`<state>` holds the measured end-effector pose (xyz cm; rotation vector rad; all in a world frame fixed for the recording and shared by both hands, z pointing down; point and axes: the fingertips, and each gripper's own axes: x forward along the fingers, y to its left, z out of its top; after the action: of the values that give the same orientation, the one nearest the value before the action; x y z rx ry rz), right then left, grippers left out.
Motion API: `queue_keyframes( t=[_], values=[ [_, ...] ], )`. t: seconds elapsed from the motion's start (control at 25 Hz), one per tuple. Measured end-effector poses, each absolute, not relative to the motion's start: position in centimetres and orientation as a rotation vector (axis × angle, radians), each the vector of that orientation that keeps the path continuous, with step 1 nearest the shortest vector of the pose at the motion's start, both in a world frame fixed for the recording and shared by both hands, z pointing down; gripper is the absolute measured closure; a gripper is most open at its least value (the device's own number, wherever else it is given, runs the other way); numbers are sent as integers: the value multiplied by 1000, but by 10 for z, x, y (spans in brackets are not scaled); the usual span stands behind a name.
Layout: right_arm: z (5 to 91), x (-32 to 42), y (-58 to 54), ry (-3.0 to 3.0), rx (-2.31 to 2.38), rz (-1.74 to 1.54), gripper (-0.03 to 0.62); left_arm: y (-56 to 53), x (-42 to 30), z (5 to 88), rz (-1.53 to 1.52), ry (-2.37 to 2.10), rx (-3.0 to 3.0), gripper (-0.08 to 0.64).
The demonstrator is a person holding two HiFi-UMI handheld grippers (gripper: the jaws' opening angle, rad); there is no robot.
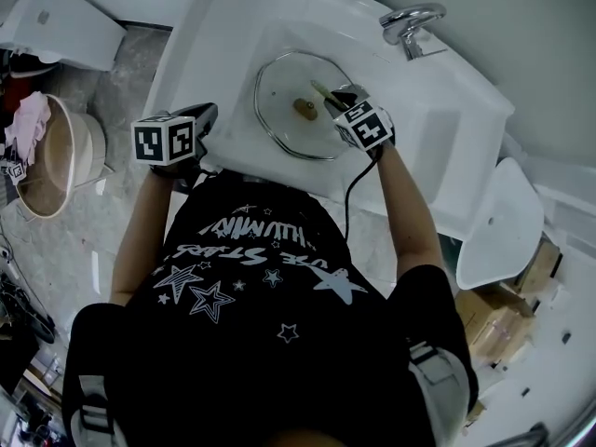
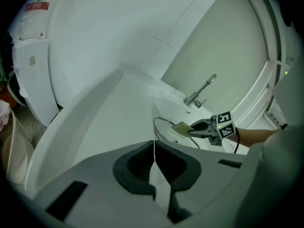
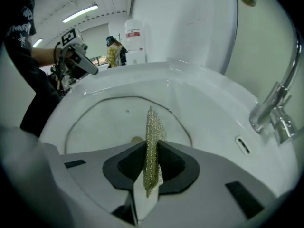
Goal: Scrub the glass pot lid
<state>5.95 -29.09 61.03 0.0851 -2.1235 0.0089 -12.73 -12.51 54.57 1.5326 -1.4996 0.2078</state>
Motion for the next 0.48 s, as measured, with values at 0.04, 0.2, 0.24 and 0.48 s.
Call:
queue_keyframes(
  t=[0.04,0.2,0.24,0.48],
  values=[
    [613,59,-300,-2111,136,1,522,-125,-128,546,206,-1501,1528,546],
    [629,59,-327,-2057,271,5,522,-125,-132,547,206,-1511,1508,546],
    [633,59,-332,-2046,285,12,522,-126,-132,547,205,-1510,1506,546],
    [651,61,-349,-1970,353,-5,522,-130,-136,547,198,-1510,1499,546]
  ],
)
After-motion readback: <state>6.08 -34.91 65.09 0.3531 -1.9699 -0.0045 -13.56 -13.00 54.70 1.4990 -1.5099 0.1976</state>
